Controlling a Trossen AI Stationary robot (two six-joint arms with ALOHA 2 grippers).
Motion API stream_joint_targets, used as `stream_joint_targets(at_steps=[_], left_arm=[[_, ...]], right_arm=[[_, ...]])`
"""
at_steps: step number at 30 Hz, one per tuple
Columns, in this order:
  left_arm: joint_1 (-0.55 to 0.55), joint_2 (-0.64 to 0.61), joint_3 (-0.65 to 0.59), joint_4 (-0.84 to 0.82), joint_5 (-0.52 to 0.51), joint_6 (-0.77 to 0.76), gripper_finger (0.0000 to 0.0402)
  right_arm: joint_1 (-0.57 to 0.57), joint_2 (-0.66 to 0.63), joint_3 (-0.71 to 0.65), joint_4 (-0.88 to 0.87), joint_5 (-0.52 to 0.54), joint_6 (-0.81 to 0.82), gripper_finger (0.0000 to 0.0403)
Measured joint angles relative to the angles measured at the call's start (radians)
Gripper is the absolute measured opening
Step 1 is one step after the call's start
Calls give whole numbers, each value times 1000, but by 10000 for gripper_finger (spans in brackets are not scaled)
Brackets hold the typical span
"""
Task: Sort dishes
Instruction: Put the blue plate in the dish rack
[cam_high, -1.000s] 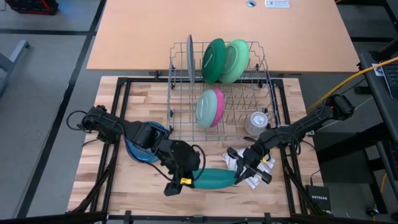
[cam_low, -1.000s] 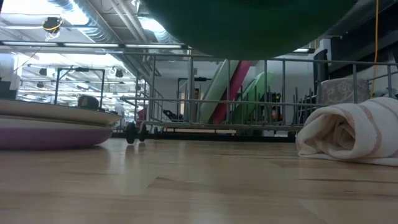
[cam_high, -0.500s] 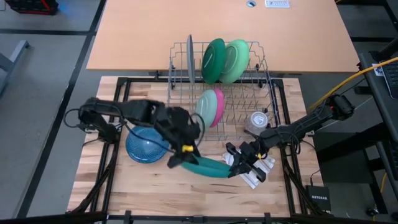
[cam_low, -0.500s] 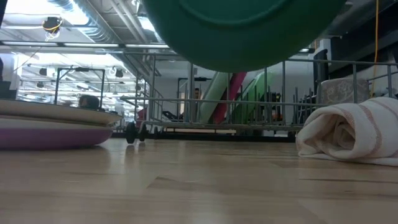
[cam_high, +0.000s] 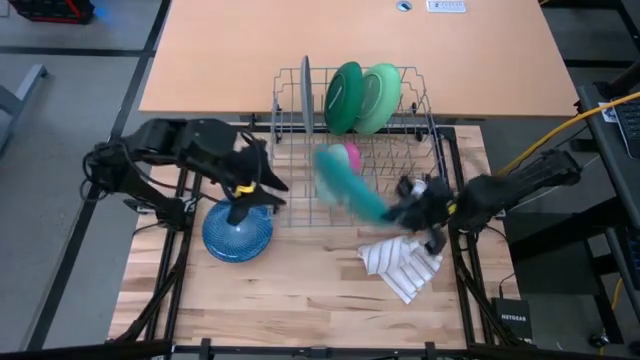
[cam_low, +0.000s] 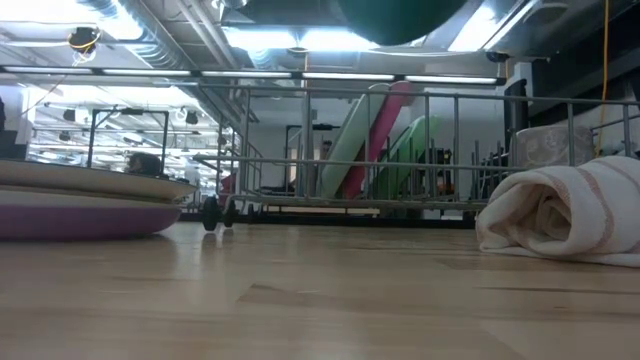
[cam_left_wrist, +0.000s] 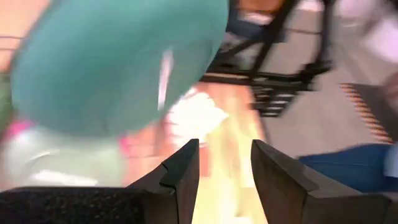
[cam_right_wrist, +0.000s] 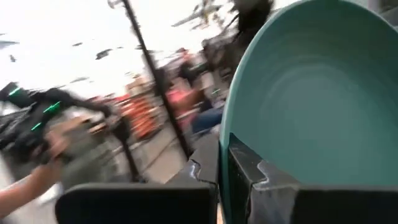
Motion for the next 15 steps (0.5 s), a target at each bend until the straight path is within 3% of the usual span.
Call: stream_joint_targets(at_steps=[6, 15], left_arm=[[-1, -13, 0, -81, -151, 47, 133], [6, -2, -110, -81, -263, 77, 133]], right_arm=[[-23, -178, 163, -222, 301, -39, 8], [-214, -391, 198, -253, 392, -37, 8]])
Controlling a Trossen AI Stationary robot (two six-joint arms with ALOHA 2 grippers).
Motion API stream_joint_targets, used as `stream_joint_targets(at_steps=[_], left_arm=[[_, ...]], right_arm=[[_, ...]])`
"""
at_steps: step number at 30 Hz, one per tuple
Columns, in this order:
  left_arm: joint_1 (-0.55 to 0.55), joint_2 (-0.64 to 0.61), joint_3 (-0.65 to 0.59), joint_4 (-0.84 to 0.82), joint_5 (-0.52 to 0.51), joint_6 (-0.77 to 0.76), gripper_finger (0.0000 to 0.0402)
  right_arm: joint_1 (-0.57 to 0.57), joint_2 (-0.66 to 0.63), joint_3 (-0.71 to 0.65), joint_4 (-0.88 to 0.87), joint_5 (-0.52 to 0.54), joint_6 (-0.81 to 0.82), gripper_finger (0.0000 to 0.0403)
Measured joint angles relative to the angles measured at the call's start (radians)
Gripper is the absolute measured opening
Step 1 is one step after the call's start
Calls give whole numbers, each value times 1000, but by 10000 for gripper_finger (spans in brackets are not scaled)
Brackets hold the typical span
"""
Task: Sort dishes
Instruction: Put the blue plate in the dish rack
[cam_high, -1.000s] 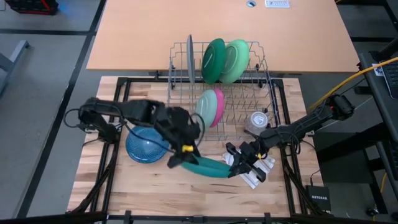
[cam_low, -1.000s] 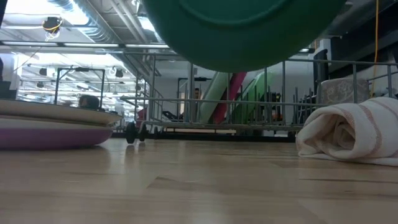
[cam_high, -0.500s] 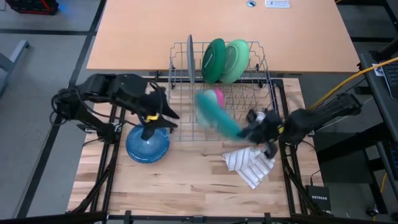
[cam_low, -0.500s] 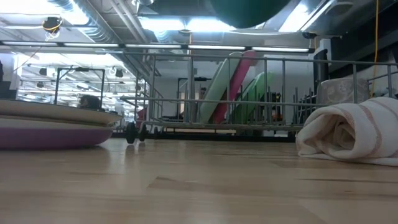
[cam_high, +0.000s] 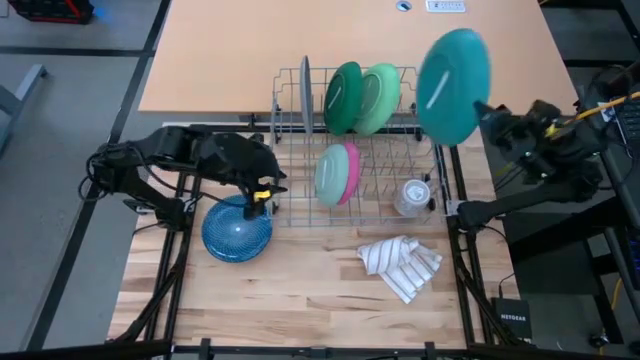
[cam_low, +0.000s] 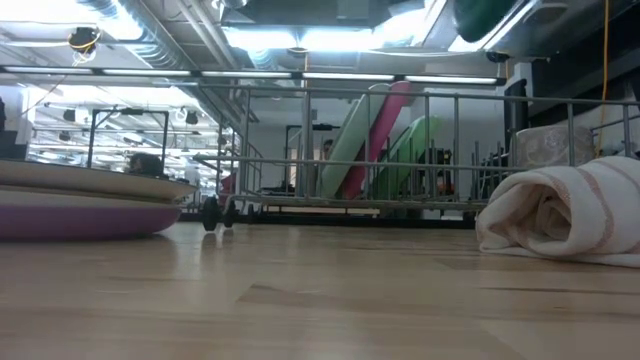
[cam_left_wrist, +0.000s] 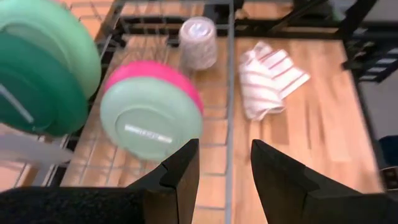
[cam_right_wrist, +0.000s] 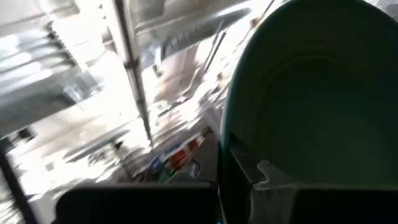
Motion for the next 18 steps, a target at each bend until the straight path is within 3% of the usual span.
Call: stream_joint_targets(at_steps=[7, 14, 18], left_arm=[[-1, 0, -142, 63, -3, -21, 133], [0, 0, -246, 156, -3, -33, 133], [-1, 1, -265, 165, -2, -34, 133]], right_arm=[[-101, -48, -11, -71, 38, 11, 8], [-181, -47, -14, -272, 48, 167, 8], [-232, -48, -87, -250, 10, 266, 8]])
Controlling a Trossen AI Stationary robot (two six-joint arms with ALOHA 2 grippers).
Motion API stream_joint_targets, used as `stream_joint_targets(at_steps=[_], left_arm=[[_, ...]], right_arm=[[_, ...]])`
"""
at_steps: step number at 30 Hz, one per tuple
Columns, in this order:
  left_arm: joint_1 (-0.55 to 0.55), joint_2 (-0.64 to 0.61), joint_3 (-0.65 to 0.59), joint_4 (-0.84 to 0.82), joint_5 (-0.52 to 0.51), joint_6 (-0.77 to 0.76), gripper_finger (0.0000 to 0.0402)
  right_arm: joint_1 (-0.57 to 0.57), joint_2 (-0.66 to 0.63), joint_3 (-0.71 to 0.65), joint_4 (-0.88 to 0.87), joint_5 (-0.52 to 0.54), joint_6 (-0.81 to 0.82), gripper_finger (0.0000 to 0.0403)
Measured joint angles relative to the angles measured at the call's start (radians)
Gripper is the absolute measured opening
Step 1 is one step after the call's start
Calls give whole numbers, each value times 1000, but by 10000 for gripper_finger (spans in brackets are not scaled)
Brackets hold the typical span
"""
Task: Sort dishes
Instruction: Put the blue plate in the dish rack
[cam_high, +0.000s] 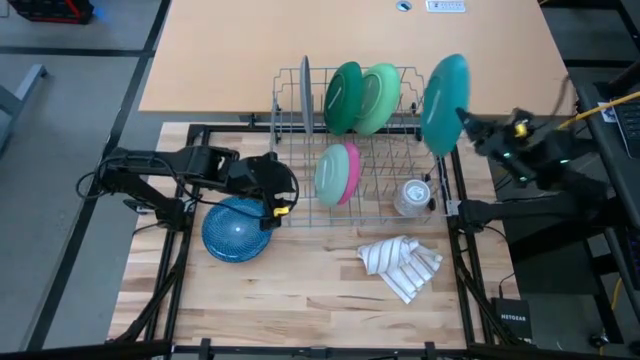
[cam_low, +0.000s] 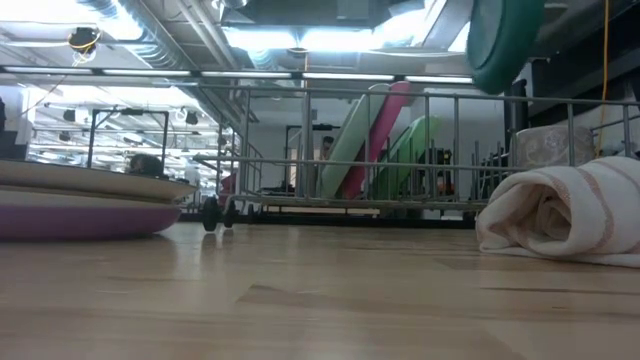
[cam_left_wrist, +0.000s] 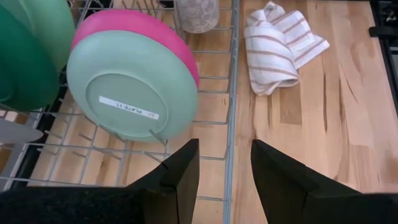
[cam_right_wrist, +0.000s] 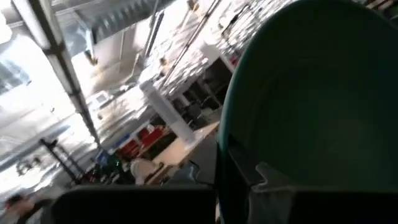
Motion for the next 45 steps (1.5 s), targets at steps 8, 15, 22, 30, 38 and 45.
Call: stream_joint_targets(at_steps=[8, 15, 22, 30, 38, 45], left_arm=[[-3, 0, -1, 28, 0, -41, 133], [-3, 0, -1, 24, 0, -71, 133], [-3, 0, -1, 23, 0, -69, 133], [-2, -2, -1, 17, 1, -67, 133], [-2, -2, -1, 15, 1, -68, 133], [-2, -2, -1, 14, 1, -67, 133]], right_arm=[[-192, 23, -282, 451, -238, 57, 8], [-544, 77, -319, 582, -573, 177, 8], [-944, 167, -309, 692, -889, 472, 8], [-1280, 288, -310, 972, -1207, 796, 8], [-1474, 318, -310, 1078, -1454, 874, 8], [-1485, 314, -310, 1061, -1486, 844, 8]])
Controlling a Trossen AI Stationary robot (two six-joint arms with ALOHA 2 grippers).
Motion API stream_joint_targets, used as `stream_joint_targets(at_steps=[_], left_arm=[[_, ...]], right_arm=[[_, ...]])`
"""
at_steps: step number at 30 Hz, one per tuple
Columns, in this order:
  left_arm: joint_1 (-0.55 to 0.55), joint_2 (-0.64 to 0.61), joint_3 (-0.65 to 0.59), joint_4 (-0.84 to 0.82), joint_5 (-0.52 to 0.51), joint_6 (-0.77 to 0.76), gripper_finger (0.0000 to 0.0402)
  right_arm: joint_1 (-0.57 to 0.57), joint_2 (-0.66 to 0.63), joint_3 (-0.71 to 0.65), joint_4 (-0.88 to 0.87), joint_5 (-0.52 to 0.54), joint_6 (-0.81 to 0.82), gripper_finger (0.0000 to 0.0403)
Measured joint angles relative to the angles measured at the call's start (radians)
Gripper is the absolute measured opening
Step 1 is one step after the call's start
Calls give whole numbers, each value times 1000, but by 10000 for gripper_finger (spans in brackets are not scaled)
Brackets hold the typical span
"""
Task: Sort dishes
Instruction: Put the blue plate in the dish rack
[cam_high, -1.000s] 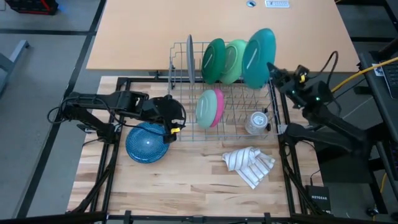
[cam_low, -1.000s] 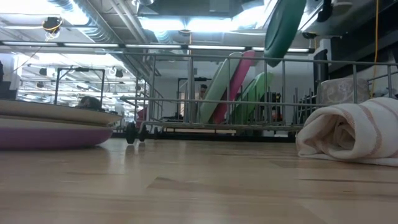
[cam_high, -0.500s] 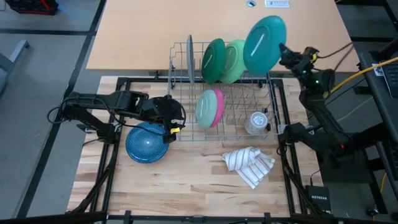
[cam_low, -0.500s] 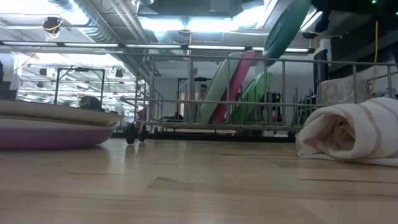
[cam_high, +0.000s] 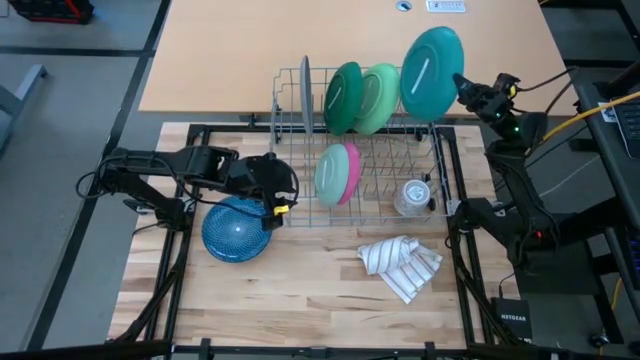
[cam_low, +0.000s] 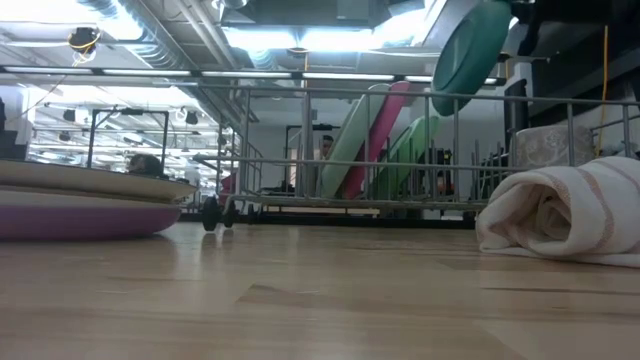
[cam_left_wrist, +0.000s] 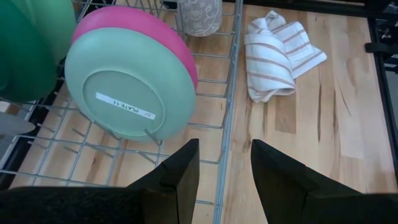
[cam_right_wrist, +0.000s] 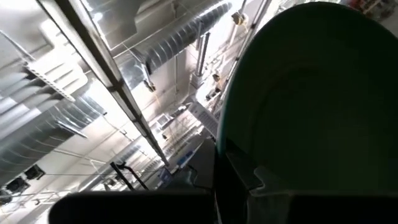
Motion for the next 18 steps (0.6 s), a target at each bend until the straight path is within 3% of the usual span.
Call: stream_joint_targets(at_steps=[7, 18], left_arm=[[0, 0, 0, -1, 0, 21, 133], [-2, 0, 0, -1, 0, 30, 133]], right_arm=[[0, -4, 0, -26, 13, -36, 8], [0, -111, 0, -285, -22, -127, 8]])
